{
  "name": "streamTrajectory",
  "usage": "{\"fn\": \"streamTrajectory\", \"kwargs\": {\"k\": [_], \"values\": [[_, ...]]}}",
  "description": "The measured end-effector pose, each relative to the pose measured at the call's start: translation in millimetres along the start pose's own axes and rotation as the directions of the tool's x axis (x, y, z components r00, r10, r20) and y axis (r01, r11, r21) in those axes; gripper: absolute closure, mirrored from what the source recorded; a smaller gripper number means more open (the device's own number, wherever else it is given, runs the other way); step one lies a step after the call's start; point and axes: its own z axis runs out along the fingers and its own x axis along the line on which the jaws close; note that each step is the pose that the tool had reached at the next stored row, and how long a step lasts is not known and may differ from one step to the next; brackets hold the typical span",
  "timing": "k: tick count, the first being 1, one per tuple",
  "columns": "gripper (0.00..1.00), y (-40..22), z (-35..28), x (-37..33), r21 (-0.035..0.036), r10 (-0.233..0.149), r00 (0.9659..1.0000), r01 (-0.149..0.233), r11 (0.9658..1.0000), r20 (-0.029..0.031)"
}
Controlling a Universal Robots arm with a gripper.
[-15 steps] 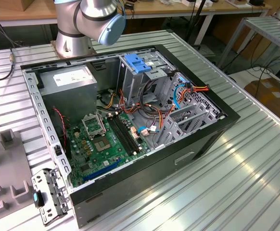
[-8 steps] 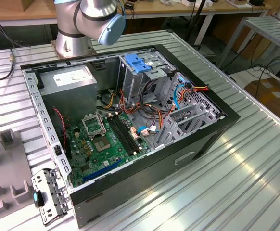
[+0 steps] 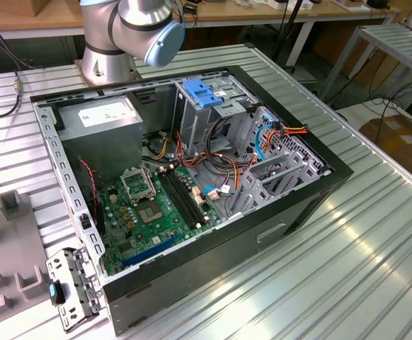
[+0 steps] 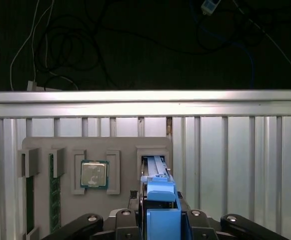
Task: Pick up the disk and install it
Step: 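Pick up the disk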
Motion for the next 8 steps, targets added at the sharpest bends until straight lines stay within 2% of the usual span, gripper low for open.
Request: {"fn": "streamTrajectory", "kwargs": {"k": [8], "values": [[0.63, 0.0, -6.5, 0.0, 0.0002, 0.0, 1.0, 0.0, 1.0, -0.0053]]}}
